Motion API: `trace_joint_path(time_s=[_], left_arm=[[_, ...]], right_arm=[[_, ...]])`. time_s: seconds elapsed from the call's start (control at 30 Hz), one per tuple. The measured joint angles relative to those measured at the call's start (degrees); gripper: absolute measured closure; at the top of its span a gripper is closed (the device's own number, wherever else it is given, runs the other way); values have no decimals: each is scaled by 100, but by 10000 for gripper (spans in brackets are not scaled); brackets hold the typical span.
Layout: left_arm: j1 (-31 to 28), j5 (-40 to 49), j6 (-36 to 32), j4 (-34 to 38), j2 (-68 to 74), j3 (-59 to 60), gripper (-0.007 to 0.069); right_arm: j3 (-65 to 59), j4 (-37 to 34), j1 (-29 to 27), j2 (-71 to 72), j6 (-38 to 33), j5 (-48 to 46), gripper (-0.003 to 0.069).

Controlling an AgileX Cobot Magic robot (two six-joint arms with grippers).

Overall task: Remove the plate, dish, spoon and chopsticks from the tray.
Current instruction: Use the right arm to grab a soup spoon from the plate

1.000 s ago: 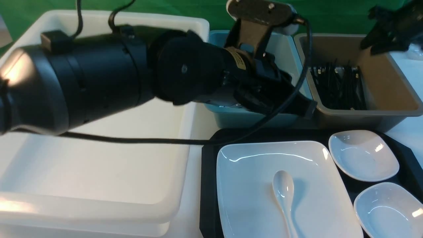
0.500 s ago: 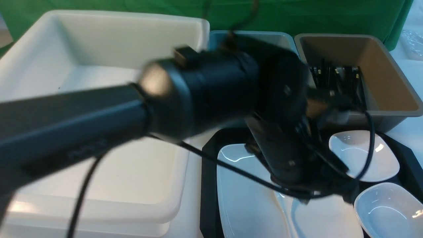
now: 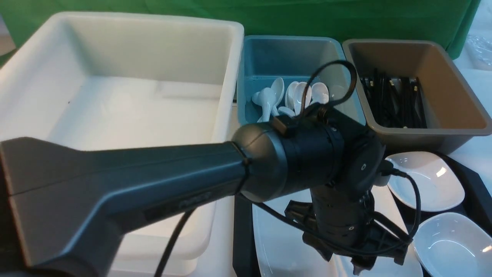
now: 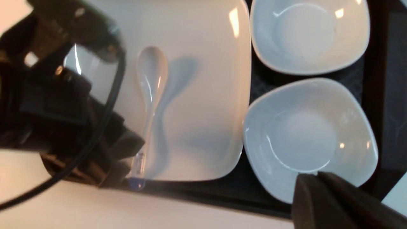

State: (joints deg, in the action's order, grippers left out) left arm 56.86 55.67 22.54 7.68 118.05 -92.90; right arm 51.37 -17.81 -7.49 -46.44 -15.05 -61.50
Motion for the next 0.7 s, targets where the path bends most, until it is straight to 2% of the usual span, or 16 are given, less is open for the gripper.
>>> trace_joint_path(time_s=[0.07,0.13,0.27,0.37,0.47,0.53,0.57,0.7], left_arm=[[0,-58,2,70,129,0,181],[0,-79,7,89,263,-5,153],[0,-60,14,108,475,-27,148],[0,-77,13,131,513,-56,194],[0,-39,-2,93,519,-67,356],[0,47,-30,52,519,-75,503],[7,83,-59,-14,513,-91,529],[-11,299,-140,-244,421,-282,526]], right_arm=[[-50,0,0,172,-20,-11,605],[-69,0,0,276,-40,-11,603],[-75,-4,0,366,-88,-11,599],[-75,-4,0,369,-95,-11,595],[-75,-6,0,369,-102,-11,589],[-75,-21,0,369,-126,-11,588],[-75,-46,0,369,-168,-11,588],[-75,-404,0,369,-547,-11,588]])
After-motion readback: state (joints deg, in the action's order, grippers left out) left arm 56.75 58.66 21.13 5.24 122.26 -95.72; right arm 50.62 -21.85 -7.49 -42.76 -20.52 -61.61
